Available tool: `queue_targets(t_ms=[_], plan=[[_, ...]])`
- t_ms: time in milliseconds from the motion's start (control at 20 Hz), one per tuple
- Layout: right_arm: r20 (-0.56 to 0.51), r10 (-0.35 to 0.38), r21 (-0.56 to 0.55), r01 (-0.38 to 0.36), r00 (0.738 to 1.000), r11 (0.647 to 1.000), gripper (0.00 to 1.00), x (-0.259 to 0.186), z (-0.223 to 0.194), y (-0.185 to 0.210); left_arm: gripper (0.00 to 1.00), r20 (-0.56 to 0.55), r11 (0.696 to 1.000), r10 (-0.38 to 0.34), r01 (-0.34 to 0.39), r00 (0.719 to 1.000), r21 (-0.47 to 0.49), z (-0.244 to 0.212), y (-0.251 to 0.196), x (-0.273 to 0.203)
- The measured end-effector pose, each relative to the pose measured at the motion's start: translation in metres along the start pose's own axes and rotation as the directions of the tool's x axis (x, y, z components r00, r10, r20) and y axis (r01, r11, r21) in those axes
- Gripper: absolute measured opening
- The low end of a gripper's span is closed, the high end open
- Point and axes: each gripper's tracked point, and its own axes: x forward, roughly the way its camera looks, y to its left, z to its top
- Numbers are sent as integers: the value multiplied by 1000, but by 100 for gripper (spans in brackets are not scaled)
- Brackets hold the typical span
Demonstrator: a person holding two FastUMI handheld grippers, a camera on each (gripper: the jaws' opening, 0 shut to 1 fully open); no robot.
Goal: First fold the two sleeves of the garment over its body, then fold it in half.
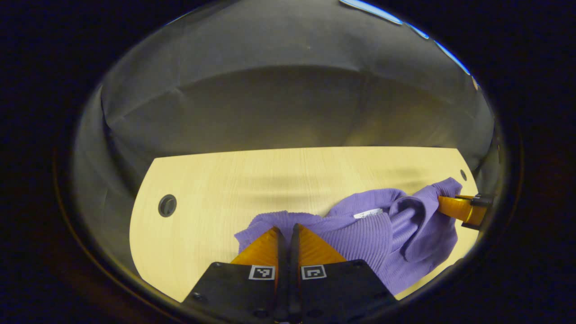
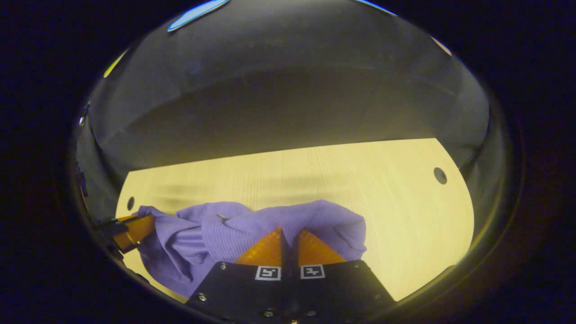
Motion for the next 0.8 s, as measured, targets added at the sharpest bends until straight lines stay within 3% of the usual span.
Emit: queue_targets(t_ms=[500, 600, 650, 700, 750, 800], plan=[[-29, -14, 24, 14, 999, 1000, 4, 15, -16, 0, 7, -48, 999, -3, 4, 999, 32, -14, 1, 13], [-28, -16, 35, 17, 999, 999, 10, 14, -18, -2, 8, -45, 999, -4, 5, 999, 38, -14, 0, 13], [-28, -19, 40, 20, 999, 999, 14, 12, -20, -4, 16, -44, 999, -1, 3, 999, 37, -15, 1, 11], [-27, -23, 42, 24, 999, 999, 23, 8, -22, -6, 19, -40, 999, 0, 1, 999, 41, -17, 2, 9], [-22, -21, 48, 22, 1000, 999, 37, 5, -21, -7, 32, -39, 999, -1, 3, 999, 47, -19, 3, 6], [-13, -15, 56, 15, 1000, 998, 44, 1, -21, -8, 34, -38, 999, 0, 2, 999, 51, -20, 3, 2]])
